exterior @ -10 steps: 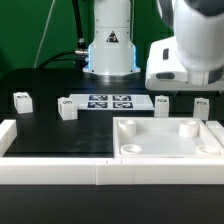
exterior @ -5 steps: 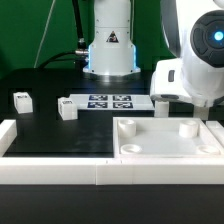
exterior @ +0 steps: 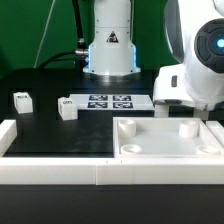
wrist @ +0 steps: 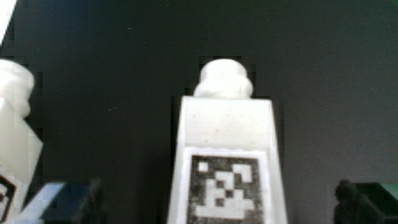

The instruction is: Assemble one leg

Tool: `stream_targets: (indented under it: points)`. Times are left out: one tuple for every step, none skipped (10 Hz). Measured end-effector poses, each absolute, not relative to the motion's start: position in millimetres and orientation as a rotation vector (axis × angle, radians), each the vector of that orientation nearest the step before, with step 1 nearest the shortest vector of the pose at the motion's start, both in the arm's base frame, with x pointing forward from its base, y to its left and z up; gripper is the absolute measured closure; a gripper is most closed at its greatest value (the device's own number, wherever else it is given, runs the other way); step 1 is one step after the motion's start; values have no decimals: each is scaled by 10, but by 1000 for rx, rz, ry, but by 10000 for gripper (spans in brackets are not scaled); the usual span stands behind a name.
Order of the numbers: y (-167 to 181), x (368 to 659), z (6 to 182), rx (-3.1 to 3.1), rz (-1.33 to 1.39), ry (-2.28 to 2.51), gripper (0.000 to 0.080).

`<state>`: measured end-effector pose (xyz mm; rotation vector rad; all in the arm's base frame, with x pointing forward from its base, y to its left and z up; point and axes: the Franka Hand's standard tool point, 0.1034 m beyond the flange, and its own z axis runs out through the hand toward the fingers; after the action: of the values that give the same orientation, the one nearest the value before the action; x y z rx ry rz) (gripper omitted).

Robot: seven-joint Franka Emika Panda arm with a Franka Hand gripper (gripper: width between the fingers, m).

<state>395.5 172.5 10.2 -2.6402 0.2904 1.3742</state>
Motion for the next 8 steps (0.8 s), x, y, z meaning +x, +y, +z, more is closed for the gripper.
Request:
stream_targets:
  points:
    - [1724, 3954, 100, -2640, 1375, 291, 201]
    - [1724, 3954, 100, -2640, 1375, 291, 388]
    - [1724, 3954, 100, -2640, 1375, 291, 388]
    - [1724, 3954, 100, -2640, 1375, 291, 511]
    - [1724, 3954, 100, -2640, 1375, 291, 511]
    - [1724, 3954, 100, -2640, 1375, 291, 511]
    - [1724, 3954, 100, -2640, 1375, 291, 511]
    - [1724, 3954, 100, -2640, 1375, 291, 511]
